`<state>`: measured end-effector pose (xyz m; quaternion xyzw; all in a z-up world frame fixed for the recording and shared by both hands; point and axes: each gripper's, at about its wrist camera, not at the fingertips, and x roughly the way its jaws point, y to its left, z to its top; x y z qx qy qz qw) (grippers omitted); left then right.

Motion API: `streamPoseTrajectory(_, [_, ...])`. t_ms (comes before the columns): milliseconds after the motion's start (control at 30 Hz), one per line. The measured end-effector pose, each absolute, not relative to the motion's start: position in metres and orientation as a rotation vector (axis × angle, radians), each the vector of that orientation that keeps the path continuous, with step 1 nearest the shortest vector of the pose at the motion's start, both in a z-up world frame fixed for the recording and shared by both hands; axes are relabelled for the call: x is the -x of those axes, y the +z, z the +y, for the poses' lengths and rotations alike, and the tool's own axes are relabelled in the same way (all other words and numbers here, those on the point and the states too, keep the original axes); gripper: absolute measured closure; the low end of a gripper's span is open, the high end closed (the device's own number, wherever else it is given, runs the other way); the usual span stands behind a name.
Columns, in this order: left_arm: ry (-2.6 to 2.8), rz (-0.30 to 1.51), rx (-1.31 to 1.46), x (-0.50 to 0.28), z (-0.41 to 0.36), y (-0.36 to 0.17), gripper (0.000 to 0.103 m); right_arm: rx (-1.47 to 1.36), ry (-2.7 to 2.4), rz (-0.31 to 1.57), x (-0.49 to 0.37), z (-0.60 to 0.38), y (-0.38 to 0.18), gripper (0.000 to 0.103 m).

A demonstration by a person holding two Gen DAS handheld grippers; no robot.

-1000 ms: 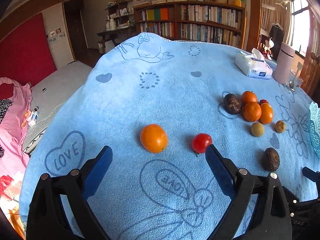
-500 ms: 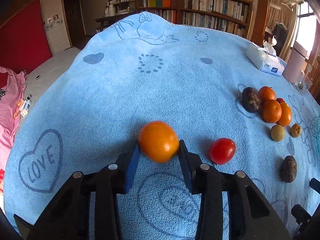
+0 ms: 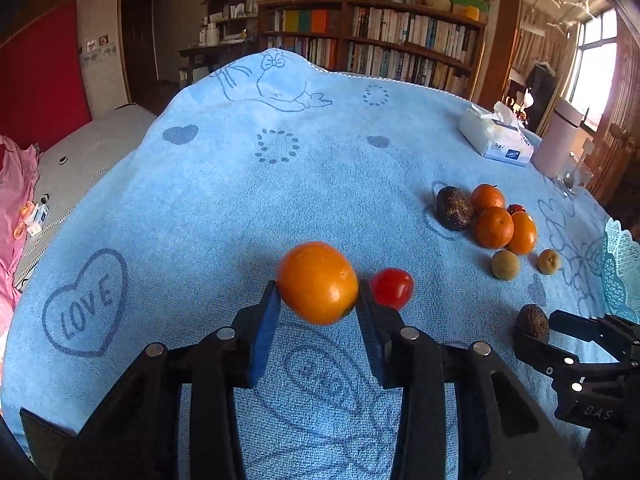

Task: Organize fruits
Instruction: 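Grasp the small orange with the left tool while the right tool grasps the dark brown fruit, then lower the dark brown fruit into the lattice basket and open the right tool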

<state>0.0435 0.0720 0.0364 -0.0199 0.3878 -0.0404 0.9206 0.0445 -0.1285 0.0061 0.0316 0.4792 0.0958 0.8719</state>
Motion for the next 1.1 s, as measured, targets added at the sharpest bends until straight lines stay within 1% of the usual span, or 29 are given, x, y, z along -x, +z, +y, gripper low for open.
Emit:
streamPoseTrajectory(67, [-0.096,0.811,0.058,-0.044,0.074,0.033,0.064,-0.039,0.177,0.987,-0.047,-0.125,0.005,0.041])
streamPoseTrajectory(133, [-0.097,0.825,0.074,-0.045,0.076,0.03,0.064,-0.015,0.182,0.971,-0.044,-0.121,0.005,0.051])
streamPoseTrajectory(167, [-0.092,0.828,0.075,-0.046,0.077,0.029,0.064,-0.007,0.187,0.965,-0.041,-0.118,0.006,0.059])
streamPoseTrajectory(200, [-0.09,0.829,0.075,-0.046,0.078,0.028,0.064,-0.003,0.19,0.959,-0.039,-0.117,0.007,0.062])
streamPoseTrajectory(300, [-0.087,0.821,0.082,-0.044,0.08,0.031,0.064,0.004,0.18,0.926,-0.028,-0.118,0.014,0.062])
streamPoseTrajectory(467, [-0.095,0.812,0.084,-0.037,0.077,0.035,0.064,-0.068,0.166,0.868,-0.01,-0.145,0.034,0.062])
streamPoseTrajectory(767, [-0.166,0.791,0.051,-0.022,0.046,0.045,0.064,-0.209,-0.021,0.768,0.03,-0.244,0.071,0.062])
streamPoseTrajectory(967, [-0.222,0.772,-0.003,-0.013,0.016,0.054,0.064,-0.273,-0.189,0.768,0.05,-0.318,0.07,0.062])
streamPoseTrajectory(1100, [-0.249,0.759,-0.036,-0.011,-0.002,0.06,0.064,-0.299,-0.28,0.763,0.063,-0.351,0.064,0.061])
